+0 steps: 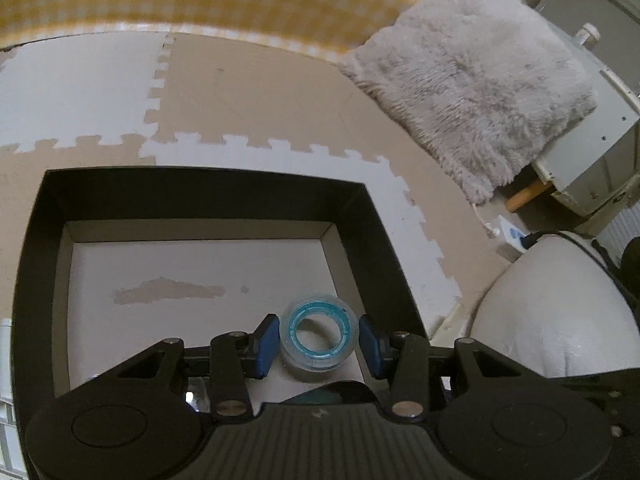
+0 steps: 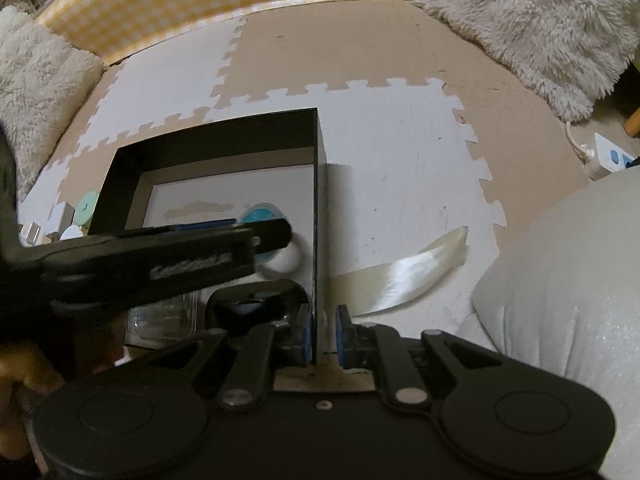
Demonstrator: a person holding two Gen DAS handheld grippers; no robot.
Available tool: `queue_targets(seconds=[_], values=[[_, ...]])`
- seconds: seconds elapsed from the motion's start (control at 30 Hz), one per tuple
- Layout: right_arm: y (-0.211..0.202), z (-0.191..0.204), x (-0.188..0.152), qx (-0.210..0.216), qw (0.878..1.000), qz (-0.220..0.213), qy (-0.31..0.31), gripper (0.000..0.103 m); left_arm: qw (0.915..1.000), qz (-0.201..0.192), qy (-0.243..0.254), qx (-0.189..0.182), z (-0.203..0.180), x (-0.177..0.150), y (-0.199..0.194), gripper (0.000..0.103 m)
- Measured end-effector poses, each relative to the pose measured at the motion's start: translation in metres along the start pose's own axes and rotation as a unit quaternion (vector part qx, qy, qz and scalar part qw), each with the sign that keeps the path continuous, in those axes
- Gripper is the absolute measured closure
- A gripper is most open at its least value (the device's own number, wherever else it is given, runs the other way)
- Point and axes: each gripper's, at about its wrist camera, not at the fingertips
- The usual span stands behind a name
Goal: Organize rigid objects
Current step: 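Carry the teal tape roll into the black box and release it, then withdraw the open left gripper from the box toward the mat items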
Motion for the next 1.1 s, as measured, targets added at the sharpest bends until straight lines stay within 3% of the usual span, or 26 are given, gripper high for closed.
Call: queue_targets(seconds=[0.27, 0.37, 0.5, 0.77, 1.1], values=[[0.000, 0.000, 0.000, 0.002, 1.000, 0.000, -0.004, 0.093, 0.9998, 0.017, -0.009, -0.007, -0.004, 0.005, 0.010, 0.056], [0.000, 0.000, 0.000, 0.003, 1.000, -0.001, -0.004, 0.093, 0.9998, 0.018, -0.010, -0.004, -0.003, 0.004, 0.008, 0.041], [0.000, 0.004, 0.000, -0.004, 1.000, 0.001, -0.011, 0.095, 0.9998, 0.014, 0.000, 0.016, -0.001, 0.003, 0.001, 0.039], [0.000, 0.003, -0.001, 0.002, 1.000, 0.001, -0.012, 0.098, 0.9989, -0.011, 0.024, 0.038, 0.000, -0.002, -0.033, 0.031], [-0.001, -0.002, -0.002, 0.011, 1.000, -0.005, 0.003, 0.098, 0.9924, -0.050, 0.070, 0.089, 0.008, -0.020, -0.085, 0.030]])
Point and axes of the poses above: each gripper's, at about its wrist camera, not at the fingertips, and y roughly the way its jaws point, z to its left, x to its top, and after that the axes turned 14 degrees about z, right-handed
